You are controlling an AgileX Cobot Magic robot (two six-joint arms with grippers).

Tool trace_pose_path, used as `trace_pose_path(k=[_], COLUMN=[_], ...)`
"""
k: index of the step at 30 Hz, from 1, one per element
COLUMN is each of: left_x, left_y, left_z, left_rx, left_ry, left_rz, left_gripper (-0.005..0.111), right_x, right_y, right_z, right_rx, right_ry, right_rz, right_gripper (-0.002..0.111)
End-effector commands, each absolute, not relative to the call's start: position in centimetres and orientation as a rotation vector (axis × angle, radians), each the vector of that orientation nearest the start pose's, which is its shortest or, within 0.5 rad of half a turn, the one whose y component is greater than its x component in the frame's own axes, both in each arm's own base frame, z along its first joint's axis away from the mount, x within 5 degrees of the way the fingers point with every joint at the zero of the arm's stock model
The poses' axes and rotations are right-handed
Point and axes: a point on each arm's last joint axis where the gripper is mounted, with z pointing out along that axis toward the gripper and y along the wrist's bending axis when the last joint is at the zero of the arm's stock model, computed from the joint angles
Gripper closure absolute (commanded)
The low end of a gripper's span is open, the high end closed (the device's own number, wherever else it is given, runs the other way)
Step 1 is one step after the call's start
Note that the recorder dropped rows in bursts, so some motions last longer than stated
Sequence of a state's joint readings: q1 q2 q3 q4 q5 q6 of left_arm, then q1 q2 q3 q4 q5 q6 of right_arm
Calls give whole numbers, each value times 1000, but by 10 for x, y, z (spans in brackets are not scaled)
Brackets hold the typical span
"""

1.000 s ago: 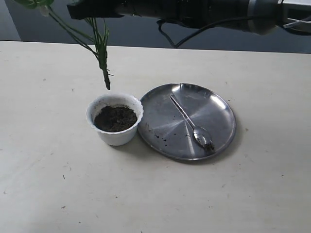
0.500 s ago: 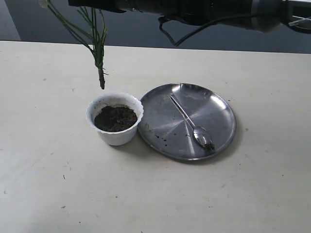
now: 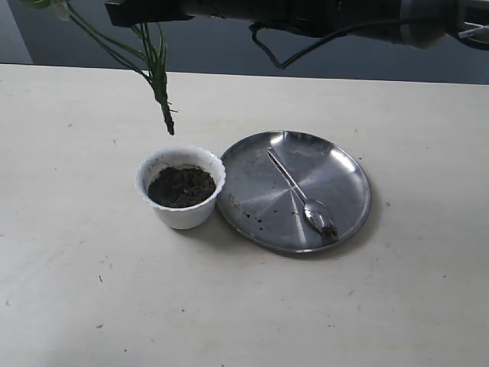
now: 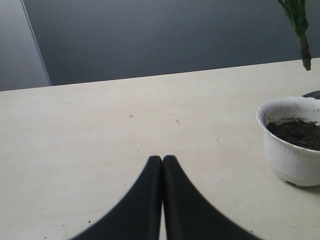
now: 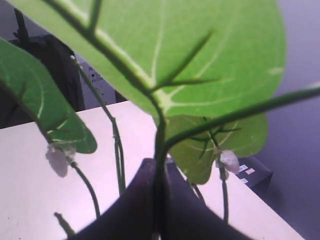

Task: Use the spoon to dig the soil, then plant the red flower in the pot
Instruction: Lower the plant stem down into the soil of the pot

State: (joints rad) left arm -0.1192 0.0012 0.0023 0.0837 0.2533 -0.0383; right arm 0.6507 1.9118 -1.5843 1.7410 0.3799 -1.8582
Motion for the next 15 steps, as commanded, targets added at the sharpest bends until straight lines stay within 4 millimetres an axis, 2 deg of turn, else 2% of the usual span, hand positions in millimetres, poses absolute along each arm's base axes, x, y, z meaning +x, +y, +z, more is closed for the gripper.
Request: trace_pose_path(k=[1,5,9,12,15], left_x=[55,55,55,55,55], left_y=[-5,-5,-5,-5,-5], left_z=[192,192,192,192,192], left_rx=[126,126,126,126,126], left_ry=[1718,1718,1718,1718,1718], left_rz=[-46,-46,-46,-46,-46], left_gripper=[106,106,106,106,106], right_x=[346,346,346,356,361], right_y=[308,308,304,295,293], right_z=[327,325,313,306,309], right_rx=[-945,-985,-1025,-928,-763], right_ry=[1497,1496,1628,1757,1786], right_rz=[737,713,662,529,471], right_gripper=[109,109,109,109,109])
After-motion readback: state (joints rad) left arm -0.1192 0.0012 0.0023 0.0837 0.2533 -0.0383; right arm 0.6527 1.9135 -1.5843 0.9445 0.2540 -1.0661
